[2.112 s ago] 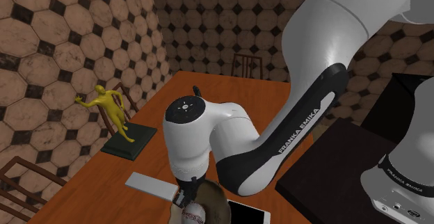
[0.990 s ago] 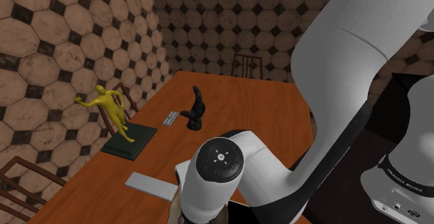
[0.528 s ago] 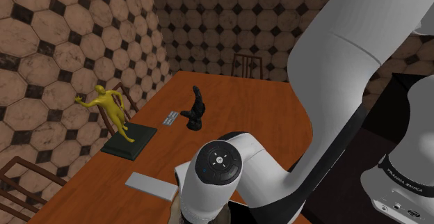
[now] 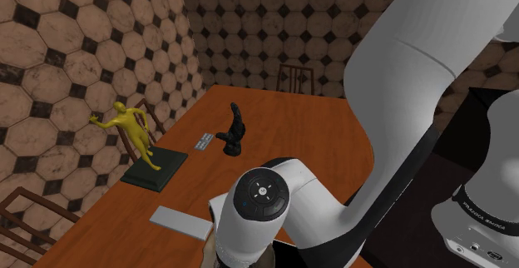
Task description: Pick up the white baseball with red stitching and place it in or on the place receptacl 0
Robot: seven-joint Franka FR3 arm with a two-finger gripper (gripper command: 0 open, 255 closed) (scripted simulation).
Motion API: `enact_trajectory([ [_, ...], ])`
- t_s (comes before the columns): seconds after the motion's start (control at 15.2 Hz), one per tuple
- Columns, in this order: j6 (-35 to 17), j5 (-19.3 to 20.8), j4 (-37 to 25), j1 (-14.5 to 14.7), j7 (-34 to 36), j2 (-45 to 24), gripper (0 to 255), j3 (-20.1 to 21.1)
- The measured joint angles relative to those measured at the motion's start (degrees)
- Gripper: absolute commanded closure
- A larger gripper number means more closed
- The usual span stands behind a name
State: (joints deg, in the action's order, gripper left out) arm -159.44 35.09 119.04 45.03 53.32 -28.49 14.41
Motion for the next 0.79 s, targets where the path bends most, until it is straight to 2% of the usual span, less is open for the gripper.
enact_trajectory([
  [0.4,0.57,-0.63,0.2,-0.46,-0.61,0.73,255,0.56],
  [0.79,3.64,-3.97,0.7,-2.44,-3.56,4.35,255,3.27],
])
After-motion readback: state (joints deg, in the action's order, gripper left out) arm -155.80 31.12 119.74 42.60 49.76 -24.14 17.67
